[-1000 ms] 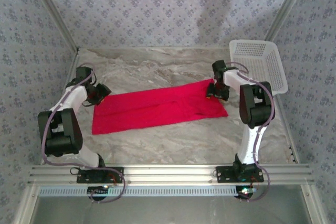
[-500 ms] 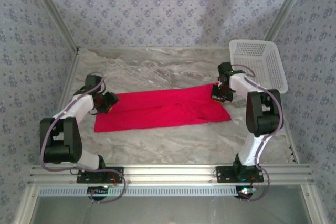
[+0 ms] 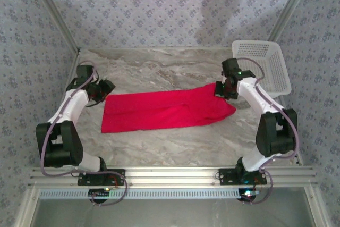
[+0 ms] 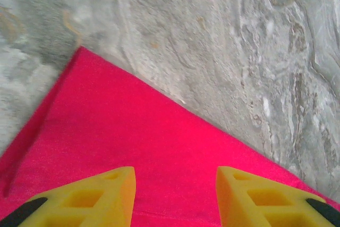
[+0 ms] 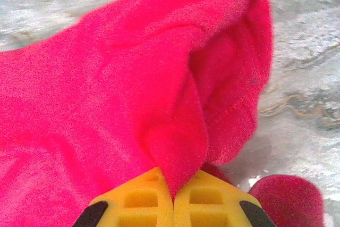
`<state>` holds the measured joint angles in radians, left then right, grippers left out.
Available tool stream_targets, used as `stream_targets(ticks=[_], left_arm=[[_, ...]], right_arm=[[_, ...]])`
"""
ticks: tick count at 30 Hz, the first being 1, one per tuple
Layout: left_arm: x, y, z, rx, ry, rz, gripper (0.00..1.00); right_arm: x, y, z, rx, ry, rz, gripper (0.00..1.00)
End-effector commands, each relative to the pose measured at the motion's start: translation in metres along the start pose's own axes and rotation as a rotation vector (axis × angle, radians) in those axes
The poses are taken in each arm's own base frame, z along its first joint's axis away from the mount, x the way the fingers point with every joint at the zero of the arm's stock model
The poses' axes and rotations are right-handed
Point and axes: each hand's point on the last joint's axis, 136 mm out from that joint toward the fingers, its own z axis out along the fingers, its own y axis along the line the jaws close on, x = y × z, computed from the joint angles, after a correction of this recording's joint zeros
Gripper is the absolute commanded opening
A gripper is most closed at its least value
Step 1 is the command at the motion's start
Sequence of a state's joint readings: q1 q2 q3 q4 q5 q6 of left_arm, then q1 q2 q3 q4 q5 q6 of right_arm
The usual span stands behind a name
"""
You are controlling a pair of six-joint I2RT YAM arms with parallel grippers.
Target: Fold the inside-out t-shirt
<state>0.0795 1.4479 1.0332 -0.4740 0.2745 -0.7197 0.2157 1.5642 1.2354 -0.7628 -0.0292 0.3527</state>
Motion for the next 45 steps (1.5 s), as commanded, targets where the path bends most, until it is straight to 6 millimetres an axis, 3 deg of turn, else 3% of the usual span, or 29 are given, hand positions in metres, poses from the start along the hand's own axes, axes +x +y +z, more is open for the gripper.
stream_targets(ticks=[1,12,21,26,36,38,41,43,45], left_arm=[[-0.001,0.005,-0.014,0.018,0.007,-0.006,0.44],[-0.014,0.021,-0.025,0.056,-0.003,-0.088,0.44],[-0.018,0.034,-0.031,0.059,-0.012,-0.13,0.44],[-0.016,0.048,-0.027,0.061,0.001,-0.182,0.44],[-0.019,0.069,-0.035,0.084,-0.006,-0.271,0.44],[-0.021,0.074,-0.038,0.089,-0.017,-0.292,0.44],[-0.023,0.078,-0.041,0.1,-0.03,-0.314,0.45],[-0.023,0.078,-0.041,0.102,-0.03,-0.313,0.45],[-0.022,0.078,-0.042,0.102,-0.029,-0.309,0.45]], right_arm=[[-0.006,0.029,-0.039,-0.042,-0.07,-0.018,0.0],[-0.001,0.139,-0.086,-0.24,-0.144,-0.12,0.0],[0.02,0.245,-0.095,-0.39,-0.121,-0.271,0.0],[0.04,0.3,-0.082,-0.441,-0.075,-0.357,0.0],[0.095,0.397,-0.027,-0.523,0.091,-0.497,0.0],[0.11,0.414,-0.016,-0.552,0.148,-0.494,0.13],[0.128,0.434,-0.014,-0.608,0.235,-0.48,0.48],[0.131,0.435,-0.023,-0.613,0.251,-0.479,0.52],[0.127,0.423,-0.036,-0.588,0.233,-0.5,0.55]])
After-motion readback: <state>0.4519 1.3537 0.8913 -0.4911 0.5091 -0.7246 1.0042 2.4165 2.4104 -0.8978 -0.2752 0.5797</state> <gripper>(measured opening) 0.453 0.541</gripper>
